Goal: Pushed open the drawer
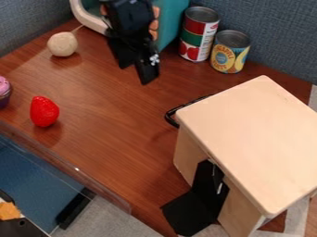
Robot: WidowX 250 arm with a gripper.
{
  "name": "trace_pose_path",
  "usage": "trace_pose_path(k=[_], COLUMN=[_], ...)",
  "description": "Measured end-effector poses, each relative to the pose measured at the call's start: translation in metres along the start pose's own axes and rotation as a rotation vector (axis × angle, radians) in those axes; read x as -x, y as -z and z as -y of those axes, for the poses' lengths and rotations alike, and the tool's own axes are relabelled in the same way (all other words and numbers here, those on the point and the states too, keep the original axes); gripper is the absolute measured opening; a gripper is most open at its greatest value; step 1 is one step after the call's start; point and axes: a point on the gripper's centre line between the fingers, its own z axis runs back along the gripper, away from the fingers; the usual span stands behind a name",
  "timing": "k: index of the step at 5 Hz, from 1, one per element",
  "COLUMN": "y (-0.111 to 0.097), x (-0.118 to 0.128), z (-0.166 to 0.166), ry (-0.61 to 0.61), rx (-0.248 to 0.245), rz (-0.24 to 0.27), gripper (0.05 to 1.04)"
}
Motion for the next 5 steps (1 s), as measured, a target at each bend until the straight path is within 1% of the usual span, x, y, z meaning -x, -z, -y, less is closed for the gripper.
trace_pose_path(k=[1,2,3,4,5], y=[0.017,0.038,0.051,0.057,0.060], x=[-0.011,-0.026,-0.040,-0.056,-0.063], z=[0.009,0.014,0.017,0.024,0.027], ry=[0.008,0.017,0.014,0.016,0.010], rx=[-0.007,-0.043,-0.053,-0.051,-0.047], rz=[-0.022,-0.050,-0.059,-0.051,-0.051], gripper=[1.000,1.000,1.000,1.000,1.000])
